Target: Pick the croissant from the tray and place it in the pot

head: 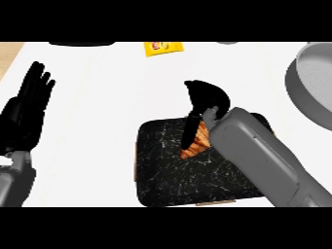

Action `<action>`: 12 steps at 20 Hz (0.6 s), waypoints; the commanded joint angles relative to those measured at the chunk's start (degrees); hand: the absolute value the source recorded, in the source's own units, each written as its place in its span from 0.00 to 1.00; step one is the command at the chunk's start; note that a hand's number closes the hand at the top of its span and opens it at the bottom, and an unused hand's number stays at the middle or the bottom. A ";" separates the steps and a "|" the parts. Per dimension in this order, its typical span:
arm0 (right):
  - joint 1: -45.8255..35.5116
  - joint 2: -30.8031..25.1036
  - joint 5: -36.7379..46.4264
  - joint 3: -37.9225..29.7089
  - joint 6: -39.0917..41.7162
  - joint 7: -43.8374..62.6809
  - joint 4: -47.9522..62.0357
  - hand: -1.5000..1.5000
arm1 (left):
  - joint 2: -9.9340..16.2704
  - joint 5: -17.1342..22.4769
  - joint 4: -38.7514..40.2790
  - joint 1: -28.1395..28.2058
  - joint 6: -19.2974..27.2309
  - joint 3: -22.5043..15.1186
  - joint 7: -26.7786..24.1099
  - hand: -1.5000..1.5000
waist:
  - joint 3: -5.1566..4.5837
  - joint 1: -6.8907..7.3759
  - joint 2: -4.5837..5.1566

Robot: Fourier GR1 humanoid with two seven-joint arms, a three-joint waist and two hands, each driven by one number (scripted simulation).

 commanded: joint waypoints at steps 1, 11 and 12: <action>-3.37 3.36 0.40 -1.39 3.56 6.02 6.67 0.00 | -0.68 0.46 0.46 0.57 -1.19 0.47 -0.24 0.50 | 0.03 -0.26 0.02; 0.44 3.43 4.30 0.33 5.11 7.99 8.00 0.00 | -0.63 -1.06 -4.04 2.91 -0.59 1.03 2.15 0.50 | 0.05 -0.59 -0.24; -0.48 4.47 5.93 0.65 3.61 7.47 9.64 0.00 | 0.60 0.51 0.70 0.59 -3.41 3.49 -0.58 0.50 | 0.02 -0.79 -0.04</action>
